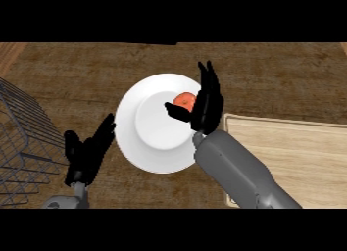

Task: Pick the squash from the tray and place it in the plate

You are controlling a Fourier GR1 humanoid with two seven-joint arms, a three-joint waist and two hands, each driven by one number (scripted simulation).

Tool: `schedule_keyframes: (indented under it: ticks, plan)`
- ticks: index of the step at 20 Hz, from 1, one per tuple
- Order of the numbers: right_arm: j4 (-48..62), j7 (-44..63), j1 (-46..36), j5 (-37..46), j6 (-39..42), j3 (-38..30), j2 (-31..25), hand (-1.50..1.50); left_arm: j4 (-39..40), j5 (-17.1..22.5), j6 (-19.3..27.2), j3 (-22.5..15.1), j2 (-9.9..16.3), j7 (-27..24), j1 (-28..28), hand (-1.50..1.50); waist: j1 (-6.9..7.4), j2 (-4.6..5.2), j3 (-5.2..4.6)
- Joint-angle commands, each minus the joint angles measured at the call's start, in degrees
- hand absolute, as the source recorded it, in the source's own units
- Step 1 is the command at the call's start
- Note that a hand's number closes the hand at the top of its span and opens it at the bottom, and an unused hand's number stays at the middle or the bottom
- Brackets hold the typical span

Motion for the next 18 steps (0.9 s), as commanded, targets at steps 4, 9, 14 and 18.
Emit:
schedule_keyframes:
  ticks: [4,9,14,18]
  plan:
    - [-5.2,-16.0,5.6,-14.4,-7.7,-3.8,0.2,-1.5,0.4,-0.2,0.6,0.1,-0.4,0.4,1.6,0.0,-1.51,-0.28,-0.09]
    - [-17.1,-29.8,14.9,-25.4,3.5,-5.0,-1.0,-1.5,-2.6,-0.6,1.9,1.0,0.1,0.6,3.6,0.0,-3.4,-1.06,-0.17]
    - [-25.3,-36.3,23.3,-31.6,15.8,-4.8,-4.5,-1.5,-1.0,-0.2,2.0,1.9,-0.2,0.8,2.6,0.0,-4.35,-1.42,-0.26]
    - [-29.0,-42.5,34.1,-31.5,18.8,-2.5,-6.5,-1.5,-5.3,-0.1,0.5,1.0,0.9,2.2,6.2,0.0,-4.36,-1.54,-0.29]
